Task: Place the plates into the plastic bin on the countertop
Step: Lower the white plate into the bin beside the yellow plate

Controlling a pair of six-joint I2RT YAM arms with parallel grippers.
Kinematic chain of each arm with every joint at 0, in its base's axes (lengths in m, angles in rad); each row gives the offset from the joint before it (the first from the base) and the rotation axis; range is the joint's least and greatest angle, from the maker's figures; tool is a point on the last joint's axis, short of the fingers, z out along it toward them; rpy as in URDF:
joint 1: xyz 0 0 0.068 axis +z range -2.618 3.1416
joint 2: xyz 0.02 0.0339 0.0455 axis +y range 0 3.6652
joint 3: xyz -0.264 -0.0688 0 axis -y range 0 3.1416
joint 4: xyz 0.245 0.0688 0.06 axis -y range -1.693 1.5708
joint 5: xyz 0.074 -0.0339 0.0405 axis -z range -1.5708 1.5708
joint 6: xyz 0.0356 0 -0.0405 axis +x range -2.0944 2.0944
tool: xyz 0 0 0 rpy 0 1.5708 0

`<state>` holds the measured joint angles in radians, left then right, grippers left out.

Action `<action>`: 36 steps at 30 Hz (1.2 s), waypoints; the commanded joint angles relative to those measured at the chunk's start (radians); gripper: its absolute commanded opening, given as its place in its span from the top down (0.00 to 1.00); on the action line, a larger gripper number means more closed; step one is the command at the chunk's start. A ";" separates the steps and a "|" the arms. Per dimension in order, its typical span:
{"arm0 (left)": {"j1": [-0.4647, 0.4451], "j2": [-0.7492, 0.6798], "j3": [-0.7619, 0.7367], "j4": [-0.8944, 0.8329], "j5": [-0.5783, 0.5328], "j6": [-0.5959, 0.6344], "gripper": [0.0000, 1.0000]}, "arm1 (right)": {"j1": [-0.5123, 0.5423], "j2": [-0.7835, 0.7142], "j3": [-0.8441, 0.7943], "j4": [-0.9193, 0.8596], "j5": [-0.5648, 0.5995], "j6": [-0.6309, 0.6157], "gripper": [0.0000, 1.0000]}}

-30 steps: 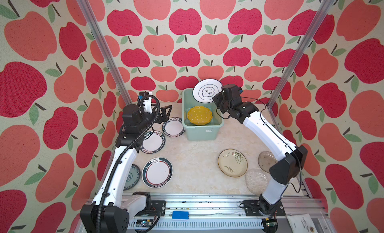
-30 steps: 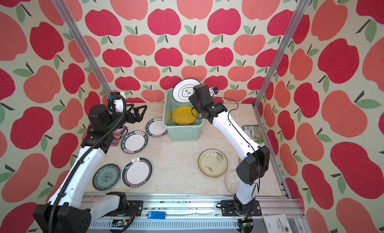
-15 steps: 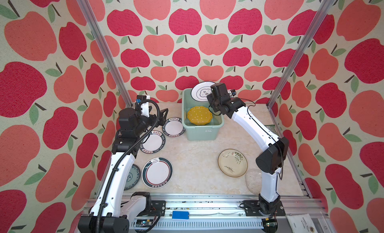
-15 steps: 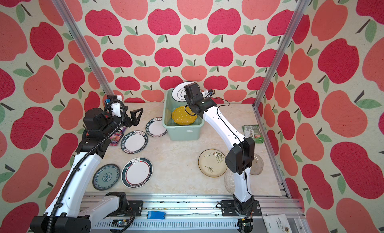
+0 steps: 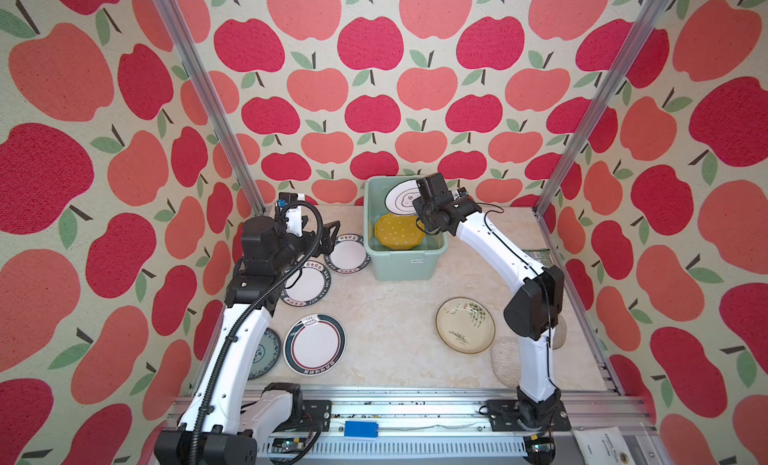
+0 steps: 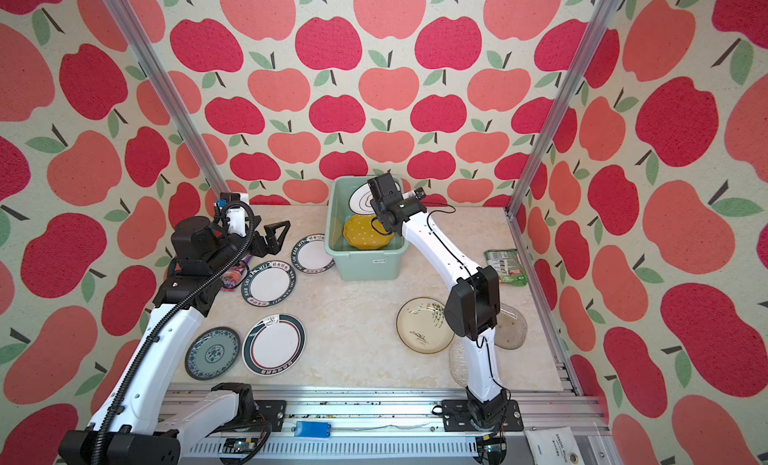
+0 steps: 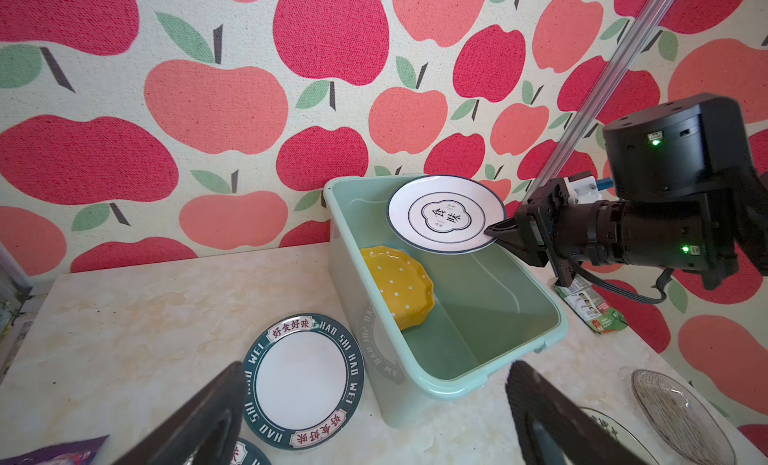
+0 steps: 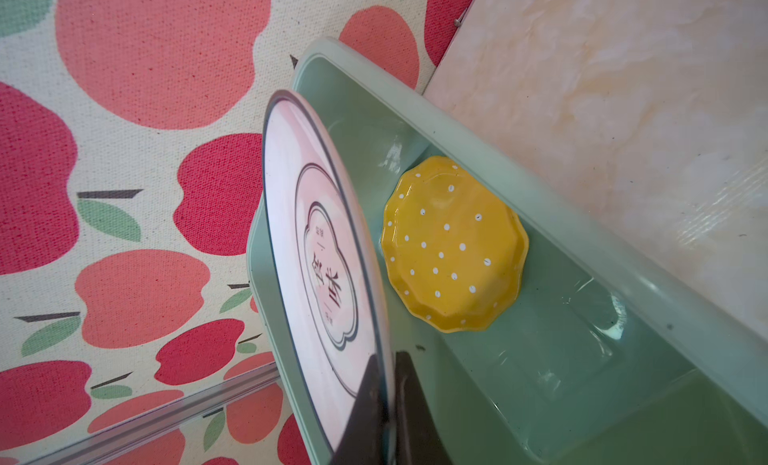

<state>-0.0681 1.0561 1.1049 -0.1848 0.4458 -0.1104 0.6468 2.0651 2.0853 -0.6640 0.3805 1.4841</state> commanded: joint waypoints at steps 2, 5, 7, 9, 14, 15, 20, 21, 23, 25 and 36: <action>-0.005 -0.016 0.015 -0.025 0.025 -0.021 0.01 | -0.010 -0.015 -0.046 0.011 -0.012 -0.043 1.00; -0.009 -0.008 0.028 -0.038 0.031 -0.019 0.01 | -0.011 -0.007 -0.059 0.010 -0.020 -0.054 1.00; -0.012 -0.002 0.035 -0.043 0.031 -0.015 0.01 | -0.013 -0.005 -0.071 0.017 -0.027 -0.059 1.00; -0.016 0.003 0.042 -0.049 0.030 -0.013 0.01 | -0.016 -0.005 -0.082 0.015 -0.031 -0.063 1.00; -0.028 0.021 0.060 -0.066 0.026 -0.002 0.01 | -0.021 0.002 -0.112 0.014 -0.052 -0.077 1.00; -0.030 0.024 0.064 -0.069 0.025 0.000 0.01 | -0.020 0.004 -0.113 0.012 -0.059 -0.080 1.00; -0.034 0.027 0.081 -0.088 0.019 0.010 0.01 | -0.024 0.016 -0.127 -0.016 -0.078 -0.095 1.00; -0.034 0.027 0.082 -0.088 0.019 0.011 0.01 | -0.025 0.016 -0.133 -0.016 -0.080 -0.098 1.00; -0.035 0.055 0.088 -0.091 0.019 0.011 0.01 | -0.030 0.009 -0.150 -0.013 -0.083 -0.107 1.00; -0.035 0.063 0.094 -0.094 0.019 0.012 0.01 | -0.037 0.006 -0.162 -0.020 -0.088 -0.116 1.00; -0.043 0.112 0.125 -0.095 0.015 0.012 0.01 | -0.081 -0.051 -0.251 -0.036 -0.090 -0.160 1.00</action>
<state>-0.1051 1.1538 1.1847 -0.2626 0.4599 -0.1127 0.5987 2.0445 1.8759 -0.6518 0.2699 1.3430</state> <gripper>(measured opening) 0.991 0.078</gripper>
